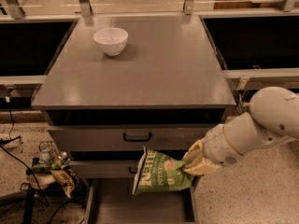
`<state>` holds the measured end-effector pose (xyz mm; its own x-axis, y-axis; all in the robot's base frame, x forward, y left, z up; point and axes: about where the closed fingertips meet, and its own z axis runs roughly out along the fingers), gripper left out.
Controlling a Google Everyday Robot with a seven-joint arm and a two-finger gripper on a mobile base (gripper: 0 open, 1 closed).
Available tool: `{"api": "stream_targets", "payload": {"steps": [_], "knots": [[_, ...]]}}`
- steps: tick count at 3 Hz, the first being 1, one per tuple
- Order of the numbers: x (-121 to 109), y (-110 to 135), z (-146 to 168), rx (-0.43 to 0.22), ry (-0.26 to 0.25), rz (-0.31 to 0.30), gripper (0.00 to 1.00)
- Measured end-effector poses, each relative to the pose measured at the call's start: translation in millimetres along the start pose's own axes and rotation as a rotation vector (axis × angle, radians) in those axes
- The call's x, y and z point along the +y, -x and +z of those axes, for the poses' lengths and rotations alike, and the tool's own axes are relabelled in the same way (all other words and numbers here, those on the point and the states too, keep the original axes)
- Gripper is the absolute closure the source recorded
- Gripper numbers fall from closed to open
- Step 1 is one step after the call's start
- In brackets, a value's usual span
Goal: Place green jalapeno chip bag into bottom drawer
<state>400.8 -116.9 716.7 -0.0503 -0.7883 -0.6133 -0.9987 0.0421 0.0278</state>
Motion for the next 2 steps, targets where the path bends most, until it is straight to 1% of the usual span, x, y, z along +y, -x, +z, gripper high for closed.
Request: {"api": "stream_targets", "payload": {"steps": [1, 2], "knots": [[-2.1, -14.1, 17.0, -0.003, 0.022, 0.033, 1.0], [-2.0, -14.3, 17.4, -0.003, 0.023, 0.033, 1.0]]}}
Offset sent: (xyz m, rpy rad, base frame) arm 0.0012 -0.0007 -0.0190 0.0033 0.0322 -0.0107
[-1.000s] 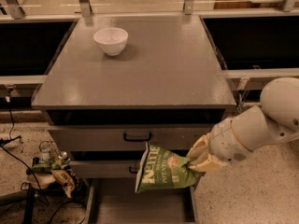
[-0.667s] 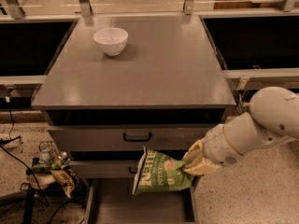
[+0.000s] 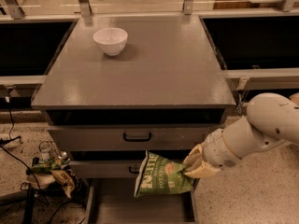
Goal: Place green jalapeno chip bag into bottom drawer
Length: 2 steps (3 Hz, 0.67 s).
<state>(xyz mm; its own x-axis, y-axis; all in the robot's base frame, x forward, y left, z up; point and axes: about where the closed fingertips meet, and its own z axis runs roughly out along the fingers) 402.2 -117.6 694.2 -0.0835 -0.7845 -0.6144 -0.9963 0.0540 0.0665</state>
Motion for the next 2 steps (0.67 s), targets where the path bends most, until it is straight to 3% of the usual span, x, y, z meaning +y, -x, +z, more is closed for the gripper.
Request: {"api": "stream_targets", "payload": {"steps": [1, 2], "knots": [[2, -3, 5, 0.0, 0.003, 0.016, 1.0], [5, -17, 31, -0.026, 0.037, 0.064, 1.0]]}}
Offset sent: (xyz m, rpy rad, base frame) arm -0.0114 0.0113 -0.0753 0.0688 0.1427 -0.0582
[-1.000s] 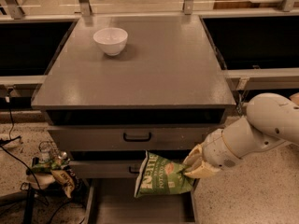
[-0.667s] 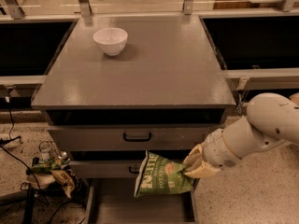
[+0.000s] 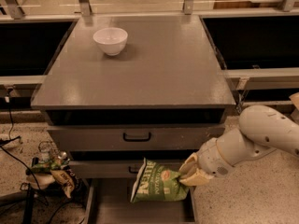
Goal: Place green jalapeno chip bag into bottom drawer
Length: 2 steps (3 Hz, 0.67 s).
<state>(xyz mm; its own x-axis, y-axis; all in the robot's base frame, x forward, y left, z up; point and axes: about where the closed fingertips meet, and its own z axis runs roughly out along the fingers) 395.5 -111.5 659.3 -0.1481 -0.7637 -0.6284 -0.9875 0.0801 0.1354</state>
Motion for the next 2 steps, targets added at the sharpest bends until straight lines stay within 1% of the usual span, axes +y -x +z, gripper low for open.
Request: {"api": "stream_targets", "payload": {"steps": [2], "knots": [[-6, -36, 69, -0.005, 0.107, 0.112, 1.0]]}}
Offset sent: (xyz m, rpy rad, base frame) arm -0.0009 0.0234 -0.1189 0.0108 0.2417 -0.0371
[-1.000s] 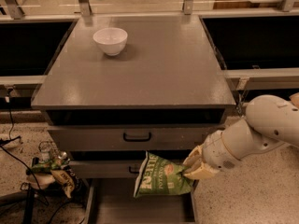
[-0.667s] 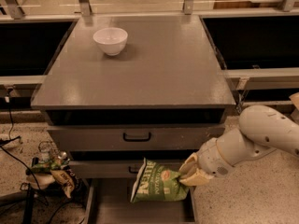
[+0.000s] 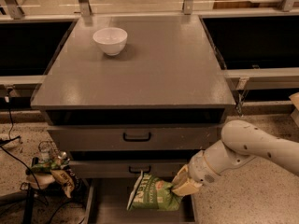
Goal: Place green jalapeno chip bag into bottom drawer
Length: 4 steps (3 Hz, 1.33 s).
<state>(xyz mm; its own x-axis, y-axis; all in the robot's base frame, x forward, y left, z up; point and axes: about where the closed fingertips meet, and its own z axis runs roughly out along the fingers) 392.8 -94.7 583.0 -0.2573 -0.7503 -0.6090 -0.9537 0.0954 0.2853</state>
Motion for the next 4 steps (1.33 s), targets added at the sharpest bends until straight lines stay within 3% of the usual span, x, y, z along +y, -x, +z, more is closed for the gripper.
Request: {"api": "stream_targets", "payload": {"steps": [1, 2, 3, 4], "knots": [[0, 0, 0, 0.0, 0.0, 0.0, 1.0], [-4, -11, 19, 0.034, -0.02, 0.041, 1.0], [-16, -34, 48, 0.095, -0.07, 0.121, 1.0], [-38, -58, 69, 0.162, -0.16, 0.221, 1.0]]}}
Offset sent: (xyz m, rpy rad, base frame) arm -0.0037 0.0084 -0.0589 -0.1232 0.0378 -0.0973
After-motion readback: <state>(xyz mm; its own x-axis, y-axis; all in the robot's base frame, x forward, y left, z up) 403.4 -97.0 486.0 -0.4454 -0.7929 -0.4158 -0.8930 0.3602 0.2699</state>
